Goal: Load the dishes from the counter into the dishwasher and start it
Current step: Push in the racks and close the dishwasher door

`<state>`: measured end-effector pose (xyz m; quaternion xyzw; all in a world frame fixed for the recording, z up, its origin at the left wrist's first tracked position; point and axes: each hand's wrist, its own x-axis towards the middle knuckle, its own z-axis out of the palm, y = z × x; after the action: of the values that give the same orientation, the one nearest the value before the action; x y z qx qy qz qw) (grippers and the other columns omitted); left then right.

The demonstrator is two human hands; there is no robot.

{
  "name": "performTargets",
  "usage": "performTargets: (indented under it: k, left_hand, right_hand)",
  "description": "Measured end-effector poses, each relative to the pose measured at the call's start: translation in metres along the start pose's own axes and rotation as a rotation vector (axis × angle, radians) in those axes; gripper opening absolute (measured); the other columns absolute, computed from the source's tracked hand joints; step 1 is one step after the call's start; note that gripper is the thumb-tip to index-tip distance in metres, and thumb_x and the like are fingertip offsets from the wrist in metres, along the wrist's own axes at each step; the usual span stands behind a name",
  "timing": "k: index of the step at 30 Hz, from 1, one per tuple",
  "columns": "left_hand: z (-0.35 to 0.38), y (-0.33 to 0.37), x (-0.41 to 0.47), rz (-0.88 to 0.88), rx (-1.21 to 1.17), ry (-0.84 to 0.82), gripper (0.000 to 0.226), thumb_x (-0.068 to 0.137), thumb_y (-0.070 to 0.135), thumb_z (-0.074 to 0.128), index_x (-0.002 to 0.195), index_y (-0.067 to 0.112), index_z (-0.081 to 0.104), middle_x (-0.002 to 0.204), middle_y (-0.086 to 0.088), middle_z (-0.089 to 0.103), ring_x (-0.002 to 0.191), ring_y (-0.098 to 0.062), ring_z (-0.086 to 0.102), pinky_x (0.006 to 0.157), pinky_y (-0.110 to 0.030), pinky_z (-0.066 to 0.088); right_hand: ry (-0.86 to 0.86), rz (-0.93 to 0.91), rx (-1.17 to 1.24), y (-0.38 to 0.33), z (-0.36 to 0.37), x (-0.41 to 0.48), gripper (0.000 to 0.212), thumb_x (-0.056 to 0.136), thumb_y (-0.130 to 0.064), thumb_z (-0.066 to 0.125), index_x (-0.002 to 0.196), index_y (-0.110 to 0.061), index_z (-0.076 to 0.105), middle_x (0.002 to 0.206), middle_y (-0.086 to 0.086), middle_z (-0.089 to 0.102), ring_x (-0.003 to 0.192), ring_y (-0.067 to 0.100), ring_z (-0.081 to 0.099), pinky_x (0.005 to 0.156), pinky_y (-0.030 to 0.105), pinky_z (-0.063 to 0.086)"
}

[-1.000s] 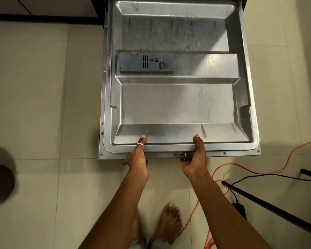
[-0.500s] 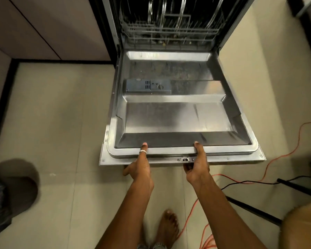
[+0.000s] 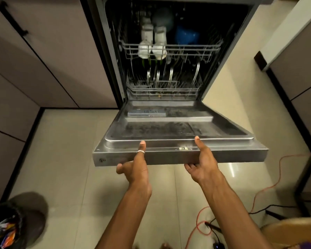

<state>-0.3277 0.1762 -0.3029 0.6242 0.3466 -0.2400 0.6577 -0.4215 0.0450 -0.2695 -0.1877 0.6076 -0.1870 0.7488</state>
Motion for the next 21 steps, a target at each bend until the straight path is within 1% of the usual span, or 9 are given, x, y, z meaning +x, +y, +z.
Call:
performTargets:
  k: [2,4,7,10,13,15,17,19,21]
  left_hand:
    - [0.014,0.024,-0.016,0.108,0.029,-0.061,0.09,0.074,0.041,0.088,0.137,0.016,0.029,0.115,0.003,0.053,0.096,-0.006,0.055,0.105,-0.042,0.05]
    - [0.027,0.042,-0.024,0.237,0.071,-0.111,0.09,0.073,0.044,0.087,0.14,0.011,0.037,0.127,-0.005,0.056,0.107,-0.016,0.061,0.101,-0.036,0.053]
    - [0.048,0.072,-0.036,0.401,0.129,-0.162,0.085,0.08,0.043,0.083,0.144,0.008,0.039,0.133,-0.005,0.056,0.114,-0.018,0.058,0.087,-0.019,0.046]
    - [0.07,0.095,-0.043,0.514,0.22,-0.192,0.087,0.083,0.047,0.078,0.149,0.012,0.033,0.136,-0.005,0.052,0.117,-0.019,0.055,0.093,-0.024,0.041]
    - [0.09,0.119,-0.045,0.59,0.332,-0.258,0.102,0.07,0.068,0.074,0.149,0.016,0.035,0.146,-0.008,0.047,0.128,-0.025,0.053,0.109,-0.036,0.045]
    - [0.102,0.137,-0.048,0.62,0.435,-0.311,0.103,0.073,0.068,0.07,0.152,0.014,0.032,0.154,-0.013,0.037,0.138,-0.03,0.044,0.117,-0.041,0.038]
    - [0.115,0.152,-0.048,0.644,0.56,-0.362,0.097,0.089,0.052,0.068,0.16,0.014,0.015,0.165,-0.013,0.012,0.149,-0.031,0.025,0.121,-0.033,0.023]
    - [0.126,0.165,-0.047,0.693,0.659,-0.408,0.098,0.094,0.045,0.065,0.162,0.018,0.0,0.168,-0.01,-0.008,0.154,-0.028,0.012,0.118,-0.031,0.019]
    - [0.138,0.181,-0.042,0.748,0.717,-0.441,0.098,0.096,0.045,0.063,0.161,0.021,-0.006,0.167,-0.01,-0.017,0.155,-0.029,0.006,0.12,-0.032,0.017]
  right_hand:
    - [-0.024,-0.04,0.018,-0.021,0.015,-0.014,0.048,0.082,-0.034,0.082,0.114,-0.014,0.051,0.102,0.009,0.06,0.102,0.028,0.061,0.105,0.044,0.049]
    - [-0.044,-0.078,0.038,-0.042,0.032,-0.026,0.059,0.082,-0.028,0.082,0.127,-0.015,0.046,0.107,0.011,0.057,0.112,0.031,0.056,0.114,0.047,0.041]
    - [-0.104,-0.135,0.028,-0.074,0.058,-0.037,0.044,0.085,-0.025,0.08,0.116,-0.011,0.052,0.127,0.014,0.054,0.127,0.035,0.051,0.118,0.05,0.035]
    - [-0.162,-0.229,-0.004,-0.099,0.082,-0.04,0.052,0.087,-0.027,0.078,0.127,-0.014,0.048,0.133,0.008,0.053,0.129,0.031,0.051,0.117,0.048,0.037]
    - [-0.182,-0.305,-0.073,-0.122,0.107,-0.042,0.062,0.09,-0.026,0.076,0.139,-0.014,0.041,0.125,0.004,0.057,0.122,0.025,0.056,0.114,0.043,0.041]
    - [-0.2,-0.338,-0.133,-0.135,0.124,-0.038,0.041,0.092,-0.024,0.072,0.123,-0.015,0.047,0.12,0.005,0.059,0.116,0.024,0.058,0.109,0.04,0.045]
    - [-0.201,-0.38,-0.193,-0.147,0.142,-0.033,0.026,0.094,-0.024,0.069,0.105,-0.017,0.047,0.115,0.005,0.059,0.11,0.023,0.059,0.104,0.039,0.047]
    - [-0.216,-0.421,-0.231,-0.156,0.157,-0.027,0.037,0.094,-0.029,0.069,0.117,-0.015,0.043,0.122,0.005,0.057,0.114,0.024,0.058,0.109,0.044,0.043]
    - [-0.221,-0.472,-0.253,-0.166,0.176,-0.018,0.046,0.093,-0.031,0.069,0.126,-0.02,0.037,0.131,0.004,0.054,0.122,0.025,0.053,0.111,0.046,0.039]
